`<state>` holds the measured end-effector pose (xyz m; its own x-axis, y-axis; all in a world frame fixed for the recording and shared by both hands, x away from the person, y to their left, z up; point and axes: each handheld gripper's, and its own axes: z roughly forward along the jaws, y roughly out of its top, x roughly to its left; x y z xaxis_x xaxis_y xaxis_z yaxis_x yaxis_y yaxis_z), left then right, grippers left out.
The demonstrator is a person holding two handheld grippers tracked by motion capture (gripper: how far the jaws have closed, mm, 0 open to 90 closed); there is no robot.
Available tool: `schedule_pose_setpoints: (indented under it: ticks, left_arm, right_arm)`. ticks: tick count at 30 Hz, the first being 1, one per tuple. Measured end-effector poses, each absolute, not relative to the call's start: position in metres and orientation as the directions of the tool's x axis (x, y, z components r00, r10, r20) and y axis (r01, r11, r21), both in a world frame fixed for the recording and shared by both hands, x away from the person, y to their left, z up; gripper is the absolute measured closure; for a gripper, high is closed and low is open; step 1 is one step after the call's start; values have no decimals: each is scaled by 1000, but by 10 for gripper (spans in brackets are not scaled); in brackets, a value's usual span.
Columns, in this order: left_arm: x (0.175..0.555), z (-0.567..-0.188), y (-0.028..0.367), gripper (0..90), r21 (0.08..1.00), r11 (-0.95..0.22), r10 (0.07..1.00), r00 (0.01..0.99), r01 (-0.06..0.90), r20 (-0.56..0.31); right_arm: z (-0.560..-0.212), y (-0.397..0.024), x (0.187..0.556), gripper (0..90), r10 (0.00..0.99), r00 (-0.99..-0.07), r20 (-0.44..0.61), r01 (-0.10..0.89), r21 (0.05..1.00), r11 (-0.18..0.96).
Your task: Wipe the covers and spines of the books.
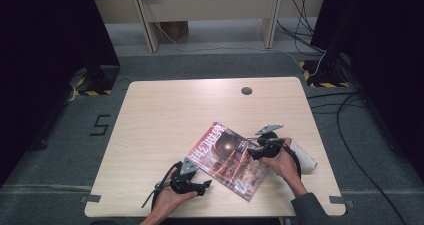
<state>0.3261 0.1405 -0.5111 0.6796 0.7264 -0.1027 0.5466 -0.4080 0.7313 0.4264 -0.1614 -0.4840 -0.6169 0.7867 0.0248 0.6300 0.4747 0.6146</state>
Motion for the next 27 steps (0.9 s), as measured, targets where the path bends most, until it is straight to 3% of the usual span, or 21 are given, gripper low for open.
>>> schedule_pose_setpoints:
  ticks: [27]
  left_arm:
    - [350, -511, 135, 270, 705, -438, 728, 680, 558, -85]
  right_arm:
    - [-493, -165, 405, 345, 783, -622, 26, 639, 594, 488]
